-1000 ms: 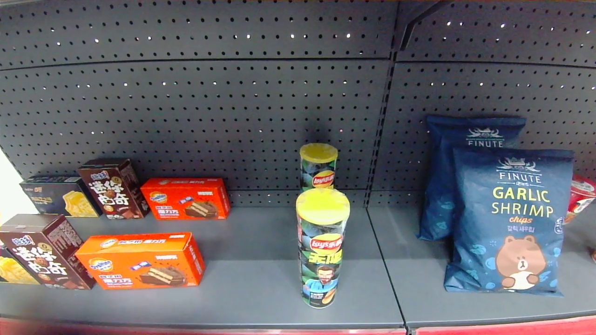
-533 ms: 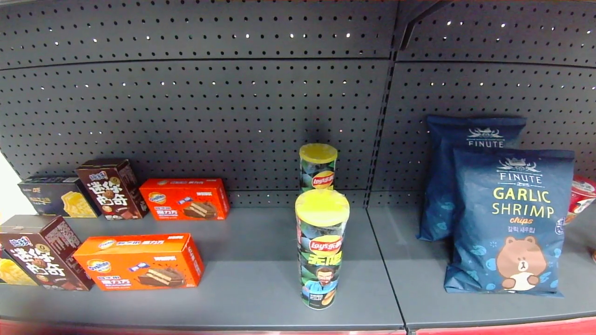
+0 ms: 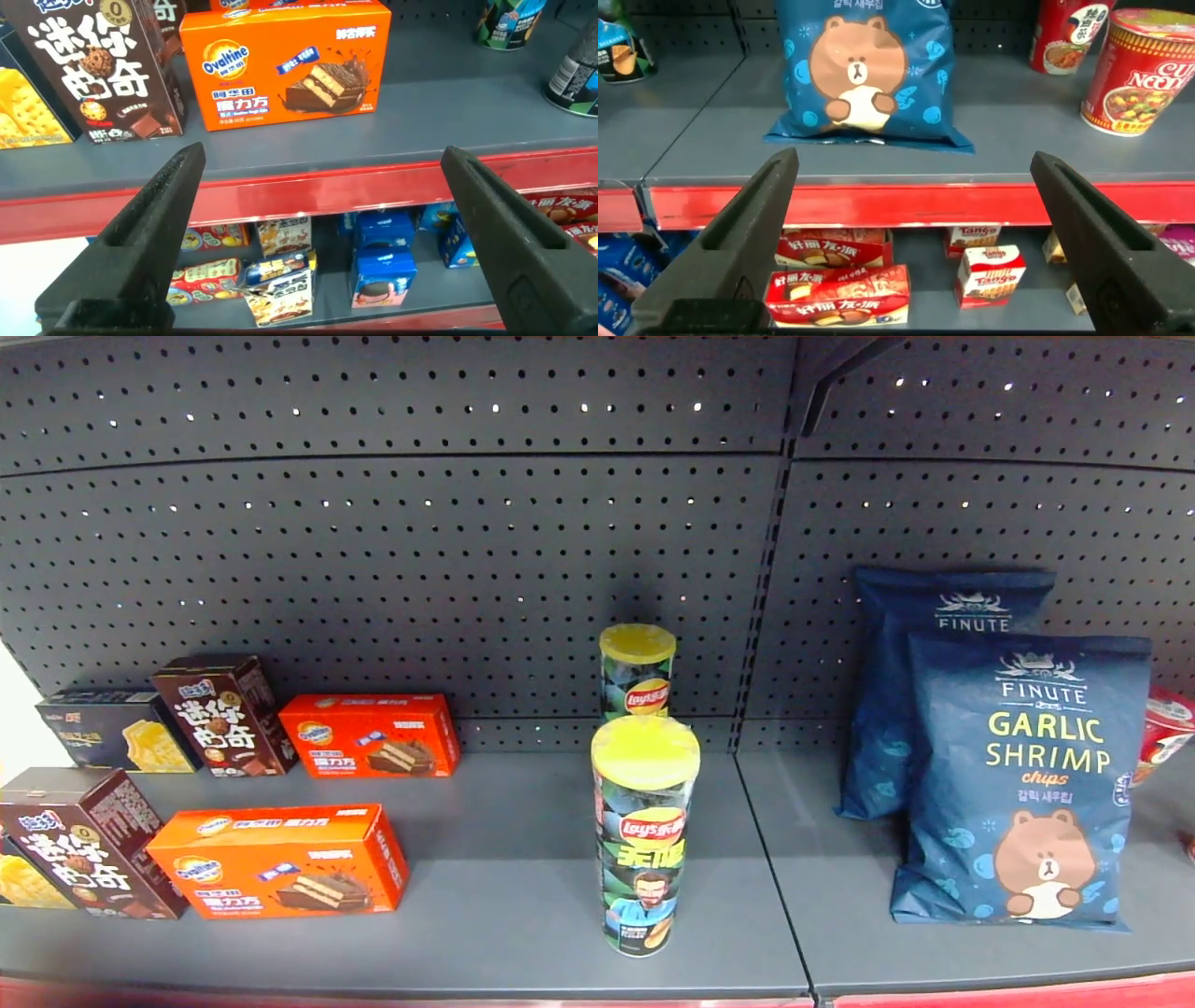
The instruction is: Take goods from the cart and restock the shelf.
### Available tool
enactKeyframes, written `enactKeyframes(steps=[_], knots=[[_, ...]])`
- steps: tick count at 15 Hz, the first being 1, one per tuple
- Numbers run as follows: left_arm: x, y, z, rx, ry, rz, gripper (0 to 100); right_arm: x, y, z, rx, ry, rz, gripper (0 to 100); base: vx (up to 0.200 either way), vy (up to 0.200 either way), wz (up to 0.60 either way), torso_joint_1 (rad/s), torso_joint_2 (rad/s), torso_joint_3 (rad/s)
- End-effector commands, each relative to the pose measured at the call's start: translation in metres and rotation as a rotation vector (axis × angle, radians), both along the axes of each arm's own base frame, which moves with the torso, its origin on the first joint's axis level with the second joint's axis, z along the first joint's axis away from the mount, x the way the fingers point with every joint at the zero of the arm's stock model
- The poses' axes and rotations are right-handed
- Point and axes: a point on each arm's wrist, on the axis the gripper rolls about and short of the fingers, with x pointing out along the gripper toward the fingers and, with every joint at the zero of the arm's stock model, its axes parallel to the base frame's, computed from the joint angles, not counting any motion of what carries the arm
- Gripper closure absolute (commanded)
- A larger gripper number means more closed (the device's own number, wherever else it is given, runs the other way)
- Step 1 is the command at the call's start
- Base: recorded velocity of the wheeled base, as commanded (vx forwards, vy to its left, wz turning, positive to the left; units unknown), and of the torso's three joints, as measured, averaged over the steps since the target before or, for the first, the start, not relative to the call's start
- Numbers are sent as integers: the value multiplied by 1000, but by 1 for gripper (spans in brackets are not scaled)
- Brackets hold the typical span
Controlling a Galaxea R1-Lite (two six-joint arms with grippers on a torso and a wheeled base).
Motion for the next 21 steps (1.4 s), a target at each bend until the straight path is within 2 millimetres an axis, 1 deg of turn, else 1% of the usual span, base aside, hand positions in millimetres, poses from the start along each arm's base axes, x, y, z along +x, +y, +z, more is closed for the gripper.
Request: enactKeyframes(steps=[1, 2, 4, 9, 19, 21], knots=[[0, 0, 0, 1, 1, 0, 0, 0, 0, 0, -1, 3, 1, 0, 0, 0, 0, 0, 0, 0], [0, 0, 0, 1, 1, 0, 0, 0, 0, 0, 0, 1, 18, 0, 0, 0, 0, 0, 0, 0], [0, 0, 0, 2, 1, 0, 0, 0, 1, 0, 1, -4, 30, 0, -200, 0, 0, 10, 5, -2], [0, 0, 0, 4, 2, -2, 0, 1, 2, 0, -1, -7, 84, 0, 0, 0, 0, 0, 0, 0], [0, -1, 0, 8, 3, -54, 0, 1, 3, 0, 5, -16, 101, 0, 0, 0, 0, 0, 0, 0], [0, -1, 0, 6, 5, -57, 0, 1, 3, -1, 8, -15, 132, 0, 0, 0, 0, 0, 0, 0]])
